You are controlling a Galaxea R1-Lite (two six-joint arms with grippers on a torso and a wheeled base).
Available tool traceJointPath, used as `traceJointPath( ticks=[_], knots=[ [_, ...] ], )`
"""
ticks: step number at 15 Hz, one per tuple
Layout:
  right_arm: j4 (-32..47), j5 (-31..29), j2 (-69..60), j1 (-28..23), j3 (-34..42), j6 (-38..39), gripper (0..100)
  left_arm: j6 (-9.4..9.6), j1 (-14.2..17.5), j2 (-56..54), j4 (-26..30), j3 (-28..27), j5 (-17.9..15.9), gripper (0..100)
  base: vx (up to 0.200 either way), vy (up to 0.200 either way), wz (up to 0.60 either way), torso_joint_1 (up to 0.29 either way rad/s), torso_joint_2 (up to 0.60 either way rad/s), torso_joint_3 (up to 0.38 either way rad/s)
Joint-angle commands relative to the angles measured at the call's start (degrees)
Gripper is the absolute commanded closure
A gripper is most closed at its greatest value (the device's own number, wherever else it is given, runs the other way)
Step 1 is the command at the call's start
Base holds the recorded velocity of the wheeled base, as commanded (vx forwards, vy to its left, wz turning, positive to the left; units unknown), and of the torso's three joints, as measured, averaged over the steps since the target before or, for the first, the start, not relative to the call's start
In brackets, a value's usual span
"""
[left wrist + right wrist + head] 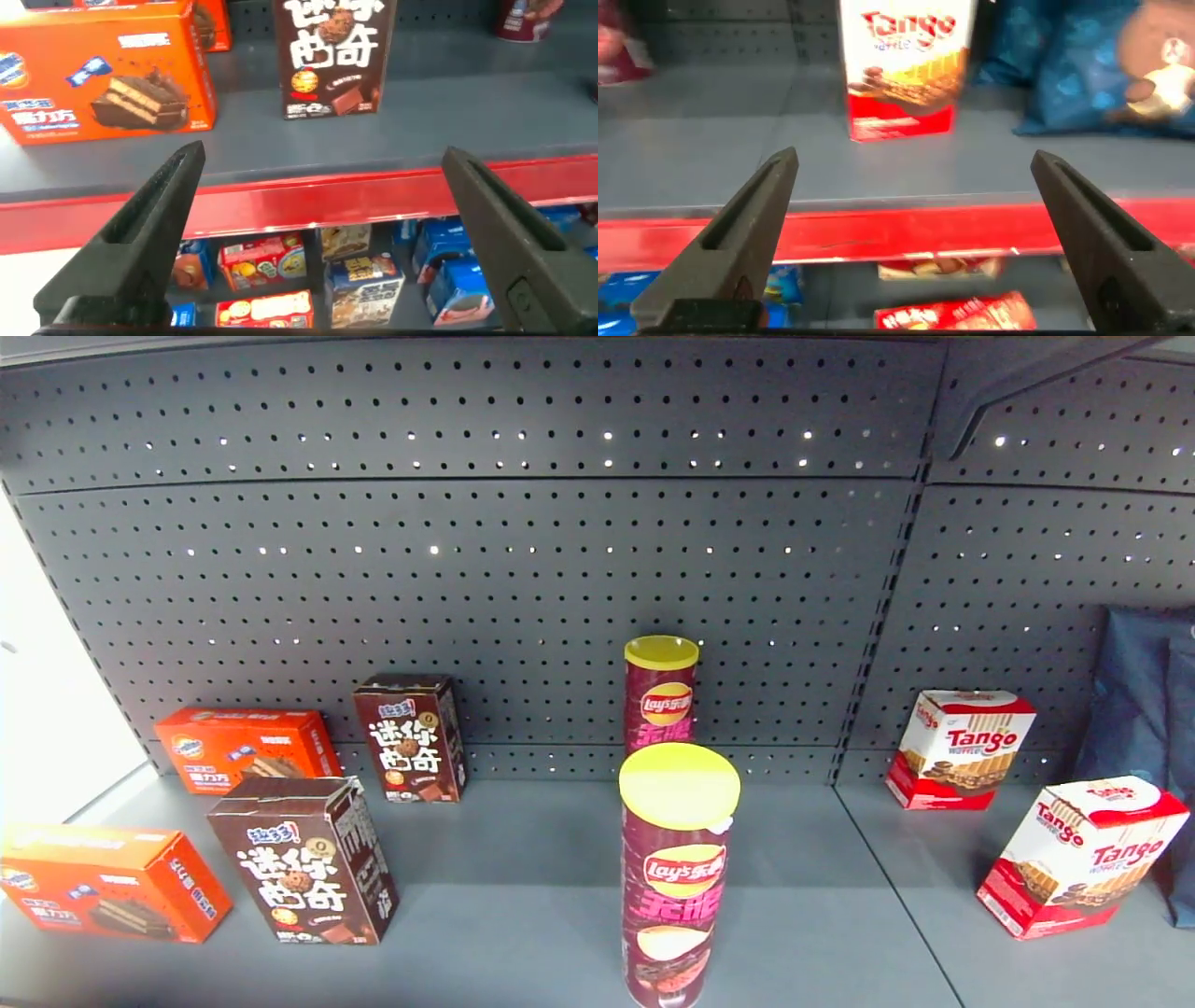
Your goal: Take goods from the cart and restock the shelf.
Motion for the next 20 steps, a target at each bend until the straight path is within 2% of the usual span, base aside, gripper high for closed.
traceJointPath(
  ticks=[1, 2, 4, 5, 7, 8, 9, 10, 12, 13, 15, 17, 20],
  knots=[
    [-0.3, 3.0, -1.9, -0.4, 0.1, 0.1, 0, 0.32, -0.1, 0.4, 0.0, 0.0, -0.8, 0, 0.0, 0.0, 0.0, 0.0, 0.0, 0.0],
    [-0.3, 5.5, -1.9, -0.4, 0.1, 0.3, 0, 0.94, -0.1, 0.4, 0.0, 0.0, -2.1, 0, 0.0, 0.0, 0.0, 0.0, 0.0, 0.0],
    [0.1, 6.5, -1.9, -0.4, 0.0, 0.0, 0, 1.03, -0.1, 0.4, 0.0, 0.0, -2.2, 0, 0.0, 0.0, 0.0, 0.0, 0.0, 0.0],
    [0.2, 4.3, -1.9, -0.4, -0.1, -0.2, 0, 1.03, -0.1, 0.4, 0.0, 0.0, -2.2, 0, 0.0, 0.0, 0.0, 0.0, 0.0, 0.0],
    [-0.2, -6.1, -1.9, -0.4, 0.0, -1.1, 0, 1.03, -0.1, 0.4, 0.0, 0.0, -2.2, 0, 0.0, 0.0, 0.0, 0.0, 0.0, 0.0],
    [-0.5, -7.9, -1.9, -0.4, 0.1, -0.9, 0, 1.03, -0.1, 0.4, 0.0, 0.0, -2.2, 0, 0.0, 0.0, 0.0, 0.0, 0.0, 0.0],
    [-0.9, -6.5, -1.9, -0.4, 0.1, -0.2, 0, 1.03, -0.1, 0.4, 0.0, 0.0, -2.1, 0, 0.0, 0.0, 0.0, 0.0, 0.0, 0.0],
    [-0.8, 1.7, -1.9, -0.4, 0.1, 1.2, 0, 1.03, -0.1, 0.4, 0.0, 0.0, -2.1, 0, 0.0, 0.0, 0.0, 0.0, 0.0, 0.0],
    [-1.1, 13.5, -1.9, -0.4, 0.6, 2.1, 0, 1.03, -0.1, 0.4, 0.0, 0.0, -2.1, 0, 0.0, 0.0, 0.0, 0.0, 0.0, 0.0],
    [-1.0, 13.1, -1.9, -0.4, 0.6, 2.3, 0, 1.03, -0.1, 0.4, 0.0, 0.0, -2.2, 0, 0.0, 0.0, 0.0, 0.0, 0.0, 0.0],
    [-1.3, -0.8, -1.9, -0.4, 1.9, 2.6, 0, 0.94, -0.1, 0.4, 0.0, 0.0, -2.1, 0, 0.0, 0.0, 0.0, 0.0, 0.0, 0.0],
    [-1.3, 3.7, -1.9, -0.4, 1.9, -1.6, 0, 1.03, -0.1, 0.4, 0.0, 0.0, -2.2, 0, 0.0, 0.0, 0.0, 0.0, 0.0, 0.0],
    [-1.3, 3.9, -1.9, -0.4, 1.9, 1.2, 0, 1.03, -0.1, 0.4, 0.0, 0.1, -2.1, 0, 0.0, 0.0, 0.0, 0.0, 0.0, 0.0]
  ],
)
